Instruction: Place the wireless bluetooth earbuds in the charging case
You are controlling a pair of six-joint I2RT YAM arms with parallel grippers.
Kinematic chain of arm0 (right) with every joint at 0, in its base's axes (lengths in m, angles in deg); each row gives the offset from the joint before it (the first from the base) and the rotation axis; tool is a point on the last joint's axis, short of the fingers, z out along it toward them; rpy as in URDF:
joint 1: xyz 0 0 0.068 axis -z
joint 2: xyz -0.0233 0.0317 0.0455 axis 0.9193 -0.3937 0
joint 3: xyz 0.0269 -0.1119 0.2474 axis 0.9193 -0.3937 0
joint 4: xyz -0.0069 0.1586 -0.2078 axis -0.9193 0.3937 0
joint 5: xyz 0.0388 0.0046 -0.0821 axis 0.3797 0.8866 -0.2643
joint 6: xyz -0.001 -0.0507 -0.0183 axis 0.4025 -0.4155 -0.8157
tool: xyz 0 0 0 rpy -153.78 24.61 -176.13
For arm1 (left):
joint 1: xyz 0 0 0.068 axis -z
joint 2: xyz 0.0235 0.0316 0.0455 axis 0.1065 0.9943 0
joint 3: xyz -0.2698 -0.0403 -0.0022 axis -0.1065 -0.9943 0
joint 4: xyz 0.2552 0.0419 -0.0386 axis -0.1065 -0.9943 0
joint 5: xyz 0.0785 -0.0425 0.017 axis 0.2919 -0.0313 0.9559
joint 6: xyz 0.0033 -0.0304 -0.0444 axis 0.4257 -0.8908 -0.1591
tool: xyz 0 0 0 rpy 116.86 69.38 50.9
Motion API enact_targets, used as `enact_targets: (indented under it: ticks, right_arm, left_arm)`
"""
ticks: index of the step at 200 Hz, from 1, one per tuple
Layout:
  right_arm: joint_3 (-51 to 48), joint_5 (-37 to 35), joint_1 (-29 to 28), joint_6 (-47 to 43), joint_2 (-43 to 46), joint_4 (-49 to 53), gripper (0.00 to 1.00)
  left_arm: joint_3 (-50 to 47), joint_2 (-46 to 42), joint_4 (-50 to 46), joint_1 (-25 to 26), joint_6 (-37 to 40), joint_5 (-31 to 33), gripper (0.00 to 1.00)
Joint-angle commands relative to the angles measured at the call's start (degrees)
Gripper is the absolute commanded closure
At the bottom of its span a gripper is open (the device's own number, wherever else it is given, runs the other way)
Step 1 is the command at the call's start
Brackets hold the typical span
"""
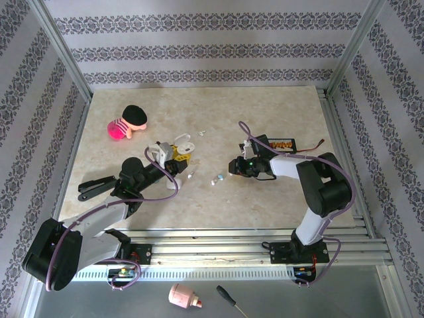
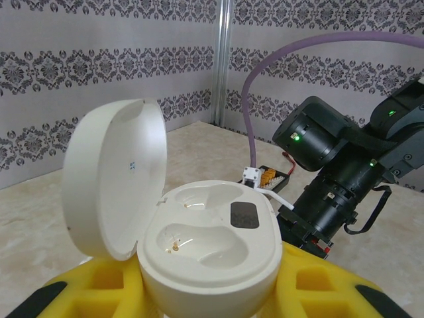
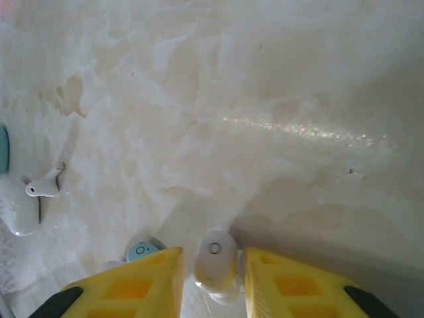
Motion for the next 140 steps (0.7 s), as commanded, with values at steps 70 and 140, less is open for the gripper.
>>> enact_targets:
  ticks: [70, 140]
  right_arm:
    - [0.27, -0.57, -0.27, 2.0, -3.63, -0.47, 0.76]
    - [-0.57, -4.23, -0.27, 3.07, 0.38, 2.39, 0.69]
  left_arm:
    - [1.35, -0.71, 0.9, 1.39, 1.23, -0.07, 0.71]
    - [0.74, 0.42, 2.36, 1.5, 1.25, -0.06, 0.71]
